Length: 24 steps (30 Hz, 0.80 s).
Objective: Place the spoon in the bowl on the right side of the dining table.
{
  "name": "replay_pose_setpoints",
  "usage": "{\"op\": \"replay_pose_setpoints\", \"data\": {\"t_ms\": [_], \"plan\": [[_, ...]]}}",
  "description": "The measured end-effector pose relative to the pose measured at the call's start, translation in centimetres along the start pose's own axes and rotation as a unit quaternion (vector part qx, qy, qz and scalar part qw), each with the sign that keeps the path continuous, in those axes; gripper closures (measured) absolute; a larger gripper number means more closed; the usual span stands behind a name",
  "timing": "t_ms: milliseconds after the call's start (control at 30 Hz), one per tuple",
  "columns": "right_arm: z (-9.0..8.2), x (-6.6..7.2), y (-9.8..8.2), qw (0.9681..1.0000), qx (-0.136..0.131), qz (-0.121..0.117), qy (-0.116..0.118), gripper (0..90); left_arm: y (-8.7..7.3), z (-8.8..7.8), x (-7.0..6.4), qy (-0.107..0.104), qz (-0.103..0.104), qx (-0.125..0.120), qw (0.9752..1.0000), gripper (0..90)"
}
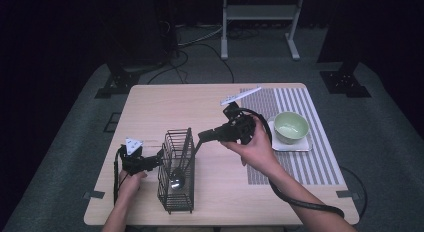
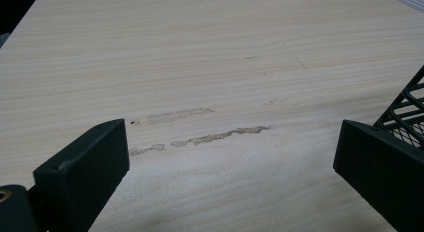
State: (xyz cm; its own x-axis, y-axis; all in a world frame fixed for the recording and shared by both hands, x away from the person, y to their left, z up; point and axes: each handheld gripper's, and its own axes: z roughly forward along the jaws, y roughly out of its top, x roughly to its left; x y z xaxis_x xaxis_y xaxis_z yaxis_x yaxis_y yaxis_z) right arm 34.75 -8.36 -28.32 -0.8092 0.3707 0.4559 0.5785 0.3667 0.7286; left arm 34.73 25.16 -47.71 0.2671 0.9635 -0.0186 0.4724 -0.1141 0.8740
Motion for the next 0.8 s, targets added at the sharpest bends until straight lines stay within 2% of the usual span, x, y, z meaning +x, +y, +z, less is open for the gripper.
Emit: {"op": "replay_pose_setpoints", "data": {"t_ms": [800], "plan": [[-3.5,-0.5,0.6,0.9989,-0.04,0.02,0.012,88.6,0.0,0.0,0.0,0.0,-0.001,0.0,1.0,0.4]]}}
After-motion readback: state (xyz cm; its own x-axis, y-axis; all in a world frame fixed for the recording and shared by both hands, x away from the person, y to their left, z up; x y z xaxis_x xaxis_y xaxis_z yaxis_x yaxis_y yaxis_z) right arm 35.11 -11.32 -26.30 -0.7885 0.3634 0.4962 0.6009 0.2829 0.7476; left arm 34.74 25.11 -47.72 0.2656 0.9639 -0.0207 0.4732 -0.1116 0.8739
